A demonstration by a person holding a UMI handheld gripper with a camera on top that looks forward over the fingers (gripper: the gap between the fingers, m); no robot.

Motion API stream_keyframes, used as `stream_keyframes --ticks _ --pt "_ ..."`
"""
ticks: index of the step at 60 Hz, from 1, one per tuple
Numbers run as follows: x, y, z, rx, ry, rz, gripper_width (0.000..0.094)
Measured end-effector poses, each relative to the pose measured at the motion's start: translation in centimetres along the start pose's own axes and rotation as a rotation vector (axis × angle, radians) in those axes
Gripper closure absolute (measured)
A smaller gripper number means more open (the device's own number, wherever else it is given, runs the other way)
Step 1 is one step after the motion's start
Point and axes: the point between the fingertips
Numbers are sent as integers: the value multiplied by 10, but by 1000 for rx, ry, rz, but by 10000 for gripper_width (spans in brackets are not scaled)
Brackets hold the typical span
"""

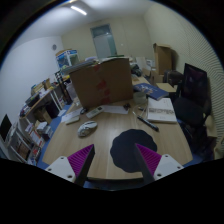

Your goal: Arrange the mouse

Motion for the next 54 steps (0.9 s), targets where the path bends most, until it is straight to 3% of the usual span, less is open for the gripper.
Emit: stream_keyframes --ticks 27,54 --pt "51 17 -76 -68 45 44 107" --pt "214 20 -160 -41 -27 -105 99"
Point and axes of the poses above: the point between the fingertips, and its own axes, seen from behind it with the camera up: z to the right, y up, x forward, the way the camera looks, and after that the axes turned 12 degrees about -z, right-handed
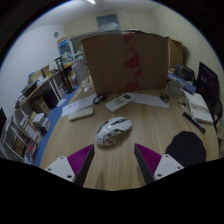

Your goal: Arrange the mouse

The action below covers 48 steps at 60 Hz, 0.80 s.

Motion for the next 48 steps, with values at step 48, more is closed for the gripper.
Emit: stream_keyframes --ticks 48 --pt "110 64 -23 -71 -141 32 404"
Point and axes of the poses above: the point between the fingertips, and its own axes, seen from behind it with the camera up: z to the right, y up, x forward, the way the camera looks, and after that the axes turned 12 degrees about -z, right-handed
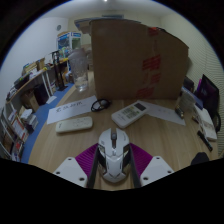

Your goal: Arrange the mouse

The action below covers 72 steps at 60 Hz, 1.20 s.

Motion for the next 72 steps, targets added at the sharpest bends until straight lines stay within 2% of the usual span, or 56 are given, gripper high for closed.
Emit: stream_keyframes --ticks 9,11,12,18,27,34,39,48,54,57,64,66,68,72 --pt "0 -3 0 4 8 -72 508" --pt "0 -4 -1 -1 15 -86 505" --pt "-1 -3 -1 -5 19 -89 537" --pt "-17 -4 -8 -13 58 -103 560" --pt "-109 48 2 -74 96 73 561" --pt "-187 88 72 -53 37 218 562" --pt "-218 85 142 -33 -31 256 565" --pt "-195 -2 243 0 -77 143 566" --pt "-150 -82 268 19 -48 -12 566" --pt "-134 -111 275 31 -26 -62 564" --pt "-116 -146 277 66 2 -133 572" --pt "-112 -143 278 68 6 -97 518" --pt "-111 -147 278 58 1 -102 517" --pt "-113 -146 278 35 -10 -103 455"
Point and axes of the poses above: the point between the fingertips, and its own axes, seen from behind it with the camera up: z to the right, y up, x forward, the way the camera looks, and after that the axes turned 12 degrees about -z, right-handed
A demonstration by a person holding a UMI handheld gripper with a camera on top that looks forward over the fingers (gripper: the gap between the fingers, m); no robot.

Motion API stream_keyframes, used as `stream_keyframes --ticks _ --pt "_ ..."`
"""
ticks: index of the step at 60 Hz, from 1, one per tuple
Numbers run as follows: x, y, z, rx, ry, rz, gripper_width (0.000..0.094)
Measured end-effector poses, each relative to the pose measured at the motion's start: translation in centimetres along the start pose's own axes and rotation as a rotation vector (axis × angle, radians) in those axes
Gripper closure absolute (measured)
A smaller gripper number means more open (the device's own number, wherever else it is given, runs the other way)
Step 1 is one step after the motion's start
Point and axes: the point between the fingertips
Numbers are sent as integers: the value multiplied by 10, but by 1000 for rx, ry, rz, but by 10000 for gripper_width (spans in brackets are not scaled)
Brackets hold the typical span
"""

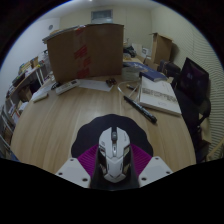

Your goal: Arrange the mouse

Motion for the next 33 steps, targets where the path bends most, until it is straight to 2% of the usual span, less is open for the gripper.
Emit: stream_keyframes --ticks 3,10,11,12,33 --pt "2 -2 -1 5 0 -18 405" --pt "-4 -3 -7 47 31 -45 74" --pt "-7 -4 -8 57 35 -45 52" --pt "-10 -4 -9 66 38 -46 102" --pt "-127 -49 -46 173 -64 -17 99"
Point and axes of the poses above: the point between the fingertips, and its own axes, seen from behind it with the camera up: z to the right, y up, x forward, the way the camera looks, and after that the axes turned 12 degrees about -z, right-handed
